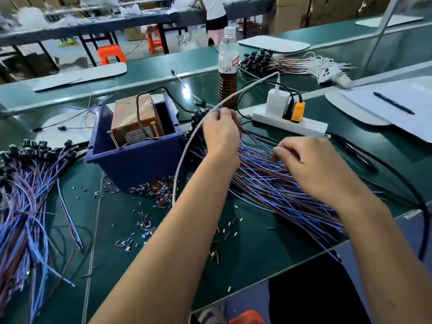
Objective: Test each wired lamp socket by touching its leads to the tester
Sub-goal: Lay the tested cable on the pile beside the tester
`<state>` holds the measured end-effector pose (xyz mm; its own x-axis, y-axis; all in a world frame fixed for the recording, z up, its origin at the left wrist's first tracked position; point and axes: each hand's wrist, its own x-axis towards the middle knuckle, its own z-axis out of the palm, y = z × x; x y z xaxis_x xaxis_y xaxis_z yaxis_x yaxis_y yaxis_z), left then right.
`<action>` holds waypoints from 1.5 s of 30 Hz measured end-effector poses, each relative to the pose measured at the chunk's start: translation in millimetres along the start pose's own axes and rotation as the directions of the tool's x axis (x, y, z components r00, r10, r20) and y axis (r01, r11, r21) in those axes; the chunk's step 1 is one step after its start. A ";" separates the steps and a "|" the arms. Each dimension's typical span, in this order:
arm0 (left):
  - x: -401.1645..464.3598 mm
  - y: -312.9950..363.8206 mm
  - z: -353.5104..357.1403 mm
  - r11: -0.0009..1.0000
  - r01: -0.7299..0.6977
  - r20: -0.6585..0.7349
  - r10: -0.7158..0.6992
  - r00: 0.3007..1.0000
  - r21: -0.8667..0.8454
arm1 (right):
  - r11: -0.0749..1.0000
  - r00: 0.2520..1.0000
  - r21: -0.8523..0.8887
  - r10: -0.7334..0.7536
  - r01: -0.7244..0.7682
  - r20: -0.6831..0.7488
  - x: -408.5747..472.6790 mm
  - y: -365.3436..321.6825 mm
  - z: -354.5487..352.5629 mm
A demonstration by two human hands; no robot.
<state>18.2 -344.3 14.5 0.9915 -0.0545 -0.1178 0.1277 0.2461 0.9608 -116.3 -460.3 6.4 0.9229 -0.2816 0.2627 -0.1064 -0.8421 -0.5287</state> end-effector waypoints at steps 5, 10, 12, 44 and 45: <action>13.2 -0.7 -32.4 0.523 -0.254 0.074 0.340 0.937 0.813 | 0.979 0.995 -0.191 0.084 -0.071 0.056 -3.9 0.8 11.7; 0.7 -2.5 -42.8 0.248 -0.289 0.210 0.299 0.931 0.925 | 0.975 0.990 -0.190 0.097 -0.114 -0.098 -9.3 -4.6 29.5; -7.4 0.6 -48.8 0.312 -0.324 0.262 0.223 0.939 0.893 | 0.975 0.989 -0.191 0.096 -0.117 -0.116 -10.2 -7.4 31.3; -29.4 75.4 -374.1 0.409 0.221 -0.447 0.618 0.647 0.885 | 0.905 0.816 0.139 -0.423 0.402 0.394 -9.6 -316.5 244.4; -30.6 77.9 -370.4 0.451 0.182 -0.458 0.633 0.624 0.873 | 0.906 0.816 0.175 -0.424 0.386 0.393 -10.5 -317.3 243.1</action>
<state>6.4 35.0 0.1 0.7107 0.5645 0.4198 0.2182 -0.7441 0.6314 -2.2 -78.3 -24.8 0.9436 0.3078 0.1217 0.3248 -0.7908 -0.5188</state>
